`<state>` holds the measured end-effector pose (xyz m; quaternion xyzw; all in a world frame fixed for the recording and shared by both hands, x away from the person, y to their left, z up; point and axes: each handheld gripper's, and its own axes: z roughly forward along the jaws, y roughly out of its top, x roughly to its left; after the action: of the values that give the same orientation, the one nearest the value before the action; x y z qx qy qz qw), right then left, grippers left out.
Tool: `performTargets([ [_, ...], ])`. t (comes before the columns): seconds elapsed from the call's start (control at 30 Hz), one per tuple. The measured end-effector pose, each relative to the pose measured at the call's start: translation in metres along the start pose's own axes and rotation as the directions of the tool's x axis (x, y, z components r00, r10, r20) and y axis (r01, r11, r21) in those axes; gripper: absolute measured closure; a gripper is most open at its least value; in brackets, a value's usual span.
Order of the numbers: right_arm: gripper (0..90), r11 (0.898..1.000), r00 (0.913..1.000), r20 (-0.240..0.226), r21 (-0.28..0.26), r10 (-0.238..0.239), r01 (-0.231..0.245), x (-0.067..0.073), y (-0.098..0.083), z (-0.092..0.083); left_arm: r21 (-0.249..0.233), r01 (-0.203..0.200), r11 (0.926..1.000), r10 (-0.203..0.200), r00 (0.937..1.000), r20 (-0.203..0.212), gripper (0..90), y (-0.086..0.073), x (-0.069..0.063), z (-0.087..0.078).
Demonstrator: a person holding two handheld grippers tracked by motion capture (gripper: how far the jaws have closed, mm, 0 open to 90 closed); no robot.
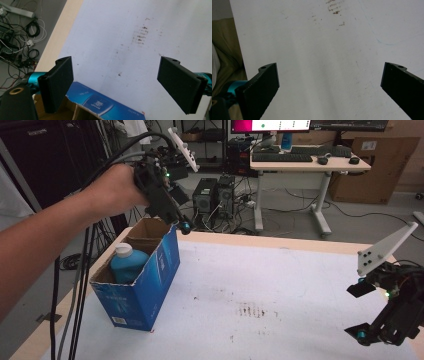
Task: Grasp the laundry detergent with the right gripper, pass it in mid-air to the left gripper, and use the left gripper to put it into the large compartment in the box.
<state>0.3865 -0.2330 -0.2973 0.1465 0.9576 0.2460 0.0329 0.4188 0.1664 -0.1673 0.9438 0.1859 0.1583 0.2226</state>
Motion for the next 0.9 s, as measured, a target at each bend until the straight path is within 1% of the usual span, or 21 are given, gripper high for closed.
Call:
performTargets([
  [0.07,0.8,1.000,1.0000,0.002,-0.003,0.001,-0.001,0.000,0.000,0.000,-0.010,0.001,0.9999,-0.001,1.0000,0.007,13.2,0.004,-0.003,0.002],
  [0.13,0.8,1.000,1.0000,0.003,-0.005,0.001,-0.001,0.000,0.000,0.000,0.001,-0.001,1.0000,0.001,0.9999,0.013,7.2,0.007,-0.004,0.005],
  [0.2,0.8,1.000,1.0000,0.002,-0.006,0.002,-0.002,0.000,0.000,0.000,0.002,-0.005,1.0000,0.005,0.9998,0.019,6.1,0.008,-0.005,0.007],
  [0.23,0.8,1.000,1.0000,0.000,-0.007,-0.002,0.002,0.000,0.000,0.000,0.014,0.005,0.9999,-0.006,0.9993,0.036,6.1,0.009,-0.006,0.012],
  [0.27,0.8,1.000,1.0000,-0.003,-0.008,-0.006,0.006,0.001,0.000,0.001,0.016,0.015,0.9998,-0.015,0.9991,0.038,1.6,0.009,-0.007,0.015],
  [0.3,0.8,1.000,0.9999,-0.007,-0.008,-0.010,0.010,0.000,0.000,0.001,0.019,0.025,0.9995,-0.025,0.9991,0.034,1.6,0.009,-0.008,0.018],
  [0.33,0.8,1.000,1.0000,-0.004,-0.006,-0.007,0.007,0.000,-0.001,0.001,0.015,0.046,0.9988,-0.047,0.9976,0.051,1.6,0.009,-0.009,0.022],
  [0.4,0.8,1.000,1.0000,-0.007,-0.008,-0.007,0.007,0.000,-0.001,0.002,0.019,0.049,0.9986,-0.050,0.9972,0.055,1.6,0.010,-0.011,0.028],
  [0.47,0.8,1.000,1.0000,-0.007,-0.010,-0.006,0.006,0.000,-0.001,0.003,0.023,0.035,0.9991,-0.036,0.9976,0.058,1.6,0.012,-0.014,0.033],
  [0.5,0.8,1.000,0.9999,-0.008,-0.012,-0.008,0.008,0.000,-0.001,0.003,0.021,0.042,0.9989,-0.043,0.9975,0.056,1.6,0.013,-0.015,0.036],
  [0.53,0.8,1.000,0.9999,-0.008,-0.012,-0.006,0.006,0.000,-0.001,0.003,0.016,0.054,0.9984,-0.055,0.9966,0.061,1.6,0.015,-0.016,0.038],
  [0.6,0.8,1.000,0.9999,-0.012,-0.015,-0.005,0.005,-0.001,-0.001,0.004,0.009,0.064,0.9979,-0.064,0.9956,0.069,1.6,0.018,-0.018,0.042],
  [0.63,0.8,1.000,0.9999,-0.012,-0.015,0.001,-0.001,-0.001,-0.001,0.004,0.009,0.060,0.9982,-0.060,0.9955,0.073,1.6,0.020,-0.019,0.044],
  [0.67,0.8,1.000,0.9999,-0.012,-0.014,-0.001,0.001,-0.001,0.000,0.004,-0.001,0.054,0.9985,-0.054,0.9946,0.089,1.6,0.021,-0.019,0.046],
  [0.73,0.8,1.000,0.9999,-0.015,-0.012,0.001,-0.002,-0.002,0.000,0.005,-0.004,0.020,0.9998,-0.020,0.9944,0.104,1.6,0.025,-0.021,0.050],
  [0.83,0.8,1.000,0.9999,-0.017,-0.012,0.001,-0.001,-0.002,0.000,0.005,0.019,-0.003,0.9998,0.001,0.9929,0.119,1.6,0.028,-0.021,0.057],
  [0.9,0.8,1.000,0.9998,-0.020,-0.015,0.000,0.000,-0.002,0.001,0.005,0.039,-0.006,0.9992,0.001,0.9924,0.123,1.6,0.028,-0.020,0.062],
])
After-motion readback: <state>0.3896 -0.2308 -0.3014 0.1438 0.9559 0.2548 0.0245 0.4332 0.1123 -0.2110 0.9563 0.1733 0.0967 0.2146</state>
